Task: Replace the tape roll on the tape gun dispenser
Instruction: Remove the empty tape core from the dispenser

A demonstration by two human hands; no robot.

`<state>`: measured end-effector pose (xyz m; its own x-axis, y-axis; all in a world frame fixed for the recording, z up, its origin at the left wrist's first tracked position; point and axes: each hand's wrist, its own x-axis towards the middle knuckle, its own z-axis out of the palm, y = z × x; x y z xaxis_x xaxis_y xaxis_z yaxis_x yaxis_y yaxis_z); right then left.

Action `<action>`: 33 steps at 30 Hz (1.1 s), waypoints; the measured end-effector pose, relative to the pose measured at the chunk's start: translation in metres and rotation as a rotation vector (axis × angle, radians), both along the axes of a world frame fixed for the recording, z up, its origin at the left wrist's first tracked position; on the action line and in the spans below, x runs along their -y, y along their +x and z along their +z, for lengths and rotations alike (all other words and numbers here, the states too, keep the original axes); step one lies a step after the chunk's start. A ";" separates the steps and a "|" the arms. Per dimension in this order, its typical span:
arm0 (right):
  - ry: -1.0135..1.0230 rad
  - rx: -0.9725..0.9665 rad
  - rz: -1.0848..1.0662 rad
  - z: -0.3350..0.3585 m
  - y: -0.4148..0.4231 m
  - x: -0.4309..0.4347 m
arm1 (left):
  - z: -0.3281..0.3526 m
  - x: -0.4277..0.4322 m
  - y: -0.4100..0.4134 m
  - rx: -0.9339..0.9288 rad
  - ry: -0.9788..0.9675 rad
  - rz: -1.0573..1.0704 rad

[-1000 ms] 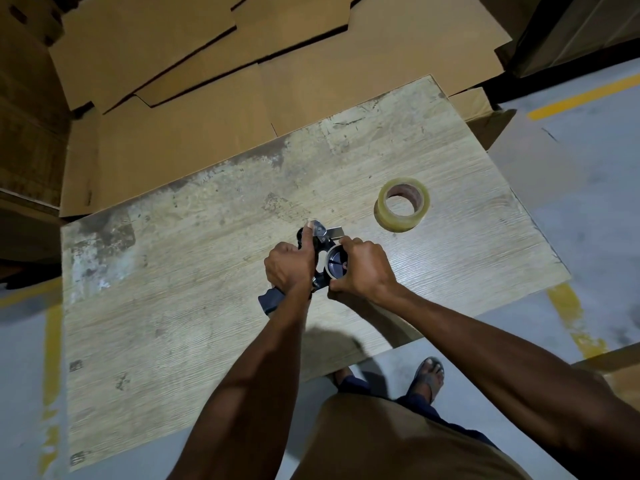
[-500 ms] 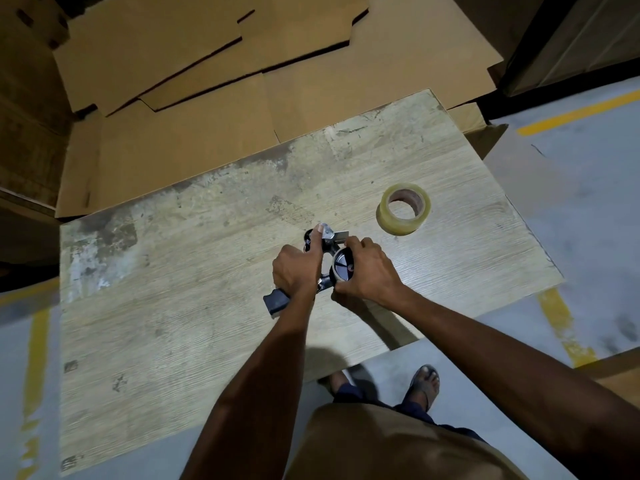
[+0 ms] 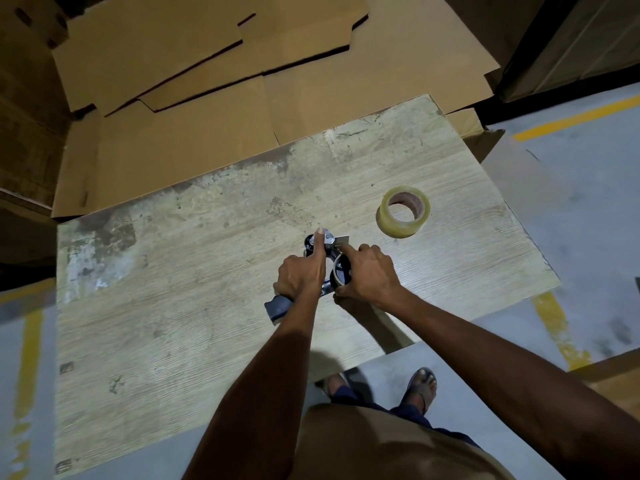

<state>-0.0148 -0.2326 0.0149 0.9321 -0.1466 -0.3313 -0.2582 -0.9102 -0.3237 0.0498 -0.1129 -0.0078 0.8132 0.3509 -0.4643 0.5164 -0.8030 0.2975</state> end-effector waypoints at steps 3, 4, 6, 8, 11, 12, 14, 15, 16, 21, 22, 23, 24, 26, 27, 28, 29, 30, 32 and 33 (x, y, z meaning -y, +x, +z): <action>0.007 -0.010 0.034 0.000 0.003 0.001 | -0.003 0.001 0.001 0.011 0.004 0.002; 0.015 -0.008 0.042 -0.001 0.004 0.001 | -0.003 0.002 0.001 0.016 0.000 0.002; 0.027 0.009 0.067 -0.002 0.003 0.003 | -0.003 0.003 0.001 0.030 -0.012 0.012; 0.034 0.030 0.085 -0.004 0.000 0.005 | -0.003 0.004 0.002 0.055 -0.010 0.018; 0.050 0.055 0.114 -0.005 -0.002 0.008 | -0.004 0.008 0.002 0.103 0.008 0.025; 0.050 0.061 0.132 -0.005 -0.002 0.009 | -0.004 0.009 0.002 0.115 0.014 0.023; 0.037 0.058 0.187 -0.005 -0.001 0.013 | -0.004 0.010 0.001 0.124 0.019 0.020; 0.028 0.053 0.217 -0.005 0.000 0.015 | -0.004 0.011 0.000 0.130 0.019 0.019; 0.019 0.048 0.243 -0.005 0.002 0.016 | -0.004 0.011 0.000 0.140 0.019 0.014; 0.023 0.039 0.301 -0.004 0.004 0.019 | -0.003 0.011 0.000 0.162 0.030 0.003; 0.023 0.044 0.306 -0.005 0.004 0.019 | -0.002 0.011 0.000 0.159 0.033 0.009; 0.028 0.052 0.307 -0.005 0.004 0.019 | -0.002 0.011 0.000 0.156 0.035 0.017; 0.042 0.061 0.301 -0.006 0.004 0.019 | -0.002 0.010 -0.001 0.154 0.033 0.022; 0.093 0.090 0.288 -0.007 0.002 0.023 | -0.001 0.010 0.000 0.149 0.033 0.013; 0.143 0.102 0.276 -0.007 0.000 0.027 | 0.000 0.010 -0.001 0.145 0.033 0.012; 0.208 0.119 0.246 -0.006 -0.004 0.032 | 0.001 0.010 -0.001 0.144 0.032 0.007; 0.276 0.146 0.196 -0.005 -0.010 0.037 | 0.002 0.009 -0.002 0.147 0.030 -0.001; 0.338 0.188 0.134 -0.005 -0.016 0.042 | 0.002 0.009 -0.002 0.152 0.028 -0.007; 0.420 0.281 0.008 -0.011 -0.030 0.050 | 0.002 0.008 -0.002 0.158 0.022 -0.012; 0.438 0.313 -0.055 -0.014 -0.038 0.050 | 0.001 0.008 -0.003 0.157 0.022 -0.020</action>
